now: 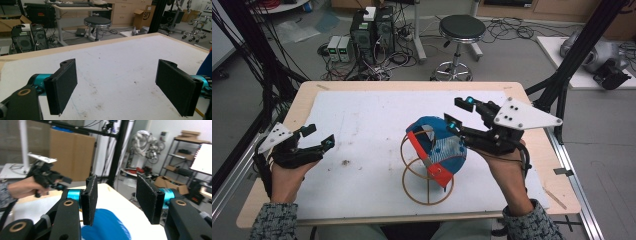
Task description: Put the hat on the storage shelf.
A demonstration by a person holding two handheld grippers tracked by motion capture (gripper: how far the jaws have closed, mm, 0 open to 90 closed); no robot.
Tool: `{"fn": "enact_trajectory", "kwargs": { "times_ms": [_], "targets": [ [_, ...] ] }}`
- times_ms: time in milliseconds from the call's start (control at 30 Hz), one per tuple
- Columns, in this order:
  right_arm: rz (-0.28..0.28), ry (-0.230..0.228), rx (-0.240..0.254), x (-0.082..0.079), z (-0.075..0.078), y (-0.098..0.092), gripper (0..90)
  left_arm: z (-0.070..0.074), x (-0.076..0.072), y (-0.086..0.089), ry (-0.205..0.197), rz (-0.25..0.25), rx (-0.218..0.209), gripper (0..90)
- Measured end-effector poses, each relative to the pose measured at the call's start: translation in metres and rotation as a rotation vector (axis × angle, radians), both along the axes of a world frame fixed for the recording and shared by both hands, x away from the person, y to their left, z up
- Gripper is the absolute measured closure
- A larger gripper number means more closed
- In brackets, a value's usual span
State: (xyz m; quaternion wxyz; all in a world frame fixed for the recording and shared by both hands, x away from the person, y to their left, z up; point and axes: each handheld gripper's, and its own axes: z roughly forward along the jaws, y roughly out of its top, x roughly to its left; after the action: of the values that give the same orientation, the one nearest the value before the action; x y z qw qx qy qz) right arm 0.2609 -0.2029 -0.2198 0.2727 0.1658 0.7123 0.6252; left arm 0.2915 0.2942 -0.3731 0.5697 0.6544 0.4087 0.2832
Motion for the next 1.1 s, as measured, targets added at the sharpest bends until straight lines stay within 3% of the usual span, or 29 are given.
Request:
{"fn": "enact_trajectory", "kwargs": {
  "times_ms": [367,500,600,667,833,1100],
  "targets": [
    [-0.161,0.038,0.096,0.024,-0.014,-0.044,29.6,-0.003,-0.001,0.003,0.004,0.010,0.000,17.8],
    [-0.185,0.055,0.125,0.031,-0.022,-0.056,26.5,-0.003,-0.001,0.004,0.002,0.015,-0.002,17.8],
    [-0.223,0.087,0.161,0.041,-0.035,-0.069,21.0,-0.003,-0.001,0.004,0.001,0.018,0.001,17.8],
    [-0.232,0.095,0.166,0.043,-0.038,-0.072,20.2,-0.004,-0.001,0.004,-0.003,0.023,0.006,17.8],
    [-0.315,0.113,0.185,0.051,-0.057,-0.087,14.2,-0.005,-0.001,0.003,-0.007,0.027,0.006,17.8],
    [-0.385,0.152,0.200,0.059,-0.090,-0.103,12.3,-0.005,-0.001,0.002,-0.006,0.027,0.005,17.8]
  ]
}}
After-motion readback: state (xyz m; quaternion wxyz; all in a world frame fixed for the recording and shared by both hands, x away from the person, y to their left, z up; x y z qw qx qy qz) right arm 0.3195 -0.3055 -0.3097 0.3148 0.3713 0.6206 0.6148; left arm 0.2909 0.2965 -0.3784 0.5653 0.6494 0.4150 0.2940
